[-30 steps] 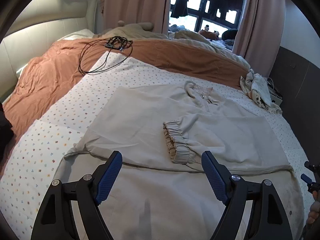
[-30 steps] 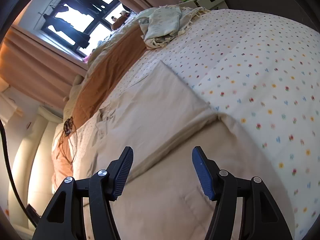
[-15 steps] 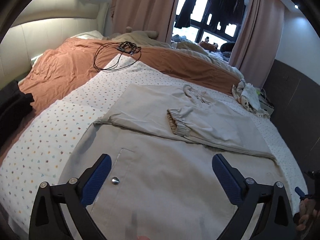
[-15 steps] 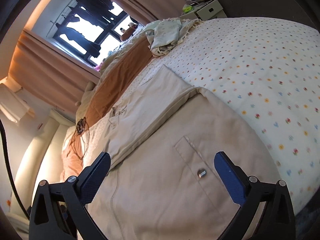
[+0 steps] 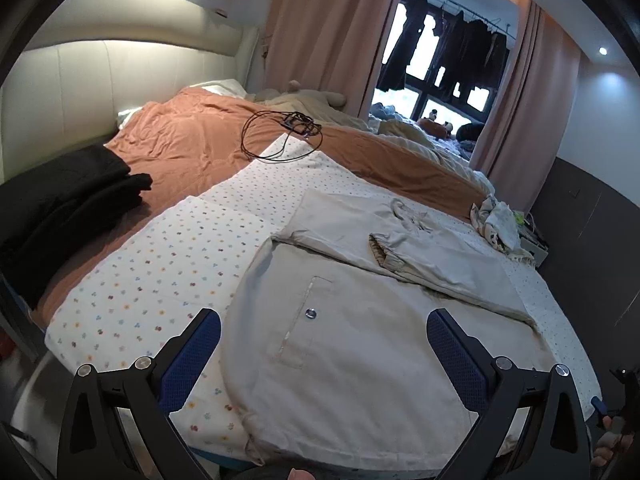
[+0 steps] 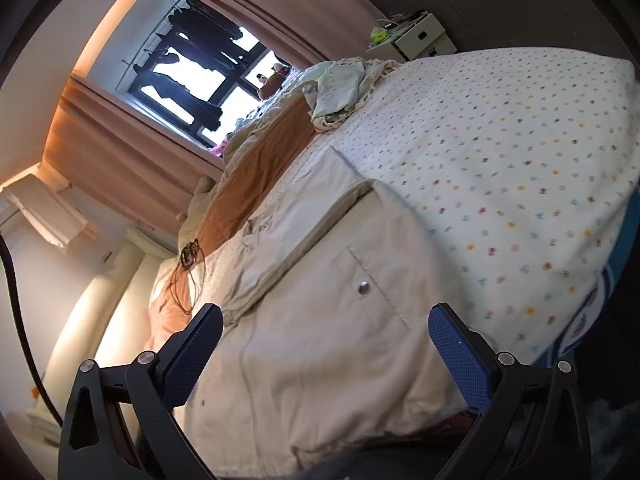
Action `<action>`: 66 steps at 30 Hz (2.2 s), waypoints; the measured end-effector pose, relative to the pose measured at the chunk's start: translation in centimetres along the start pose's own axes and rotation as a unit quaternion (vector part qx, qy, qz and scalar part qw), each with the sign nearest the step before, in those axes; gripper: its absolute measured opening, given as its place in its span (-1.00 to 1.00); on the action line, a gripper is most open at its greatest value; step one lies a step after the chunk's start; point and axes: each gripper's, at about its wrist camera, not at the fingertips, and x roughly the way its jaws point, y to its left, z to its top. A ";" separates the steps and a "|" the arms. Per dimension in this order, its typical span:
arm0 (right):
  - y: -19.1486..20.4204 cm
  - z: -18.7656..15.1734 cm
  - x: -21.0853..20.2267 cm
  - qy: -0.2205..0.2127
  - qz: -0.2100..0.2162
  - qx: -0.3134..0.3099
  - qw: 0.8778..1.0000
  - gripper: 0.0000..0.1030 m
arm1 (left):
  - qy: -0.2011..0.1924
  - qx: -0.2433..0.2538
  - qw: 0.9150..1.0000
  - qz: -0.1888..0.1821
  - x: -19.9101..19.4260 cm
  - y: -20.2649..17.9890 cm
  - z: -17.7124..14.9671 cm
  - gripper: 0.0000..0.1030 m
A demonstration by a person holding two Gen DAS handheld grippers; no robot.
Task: Fold large clothes
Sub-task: 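Close both grippers on the jacket hem, then lift the hem with both grippers and fold it toward the collar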
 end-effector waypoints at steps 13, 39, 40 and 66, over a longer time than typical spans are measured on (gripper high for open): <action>-1.9 -2.7 -4.6 0.052 -0.002 -0.025 0.998 1.00 | 0.004 -0.038 0.999 -0.018 -7.0 4.9 -4.1 0.94; -6.5 -4.0 -6.0 0.106 0.035 0.025 0.993 0.50 | 0.059 -0.103 0.991 -0.063 -6.4 7.8 -5.7 0.26; -6.5 -4.0 -5.3 0.111 0.038 0.027 0.993 0.49 | 0.068 -0.106 0.990 -0.064 -5.7 8.0 -5.7 0.20; -8.9 -4.0 7.7 0.174 0.071 0.086 0.978 0.40 | 0.245 -0.218 0.935 -0.133 10.1 12.4 -7.2 -0.12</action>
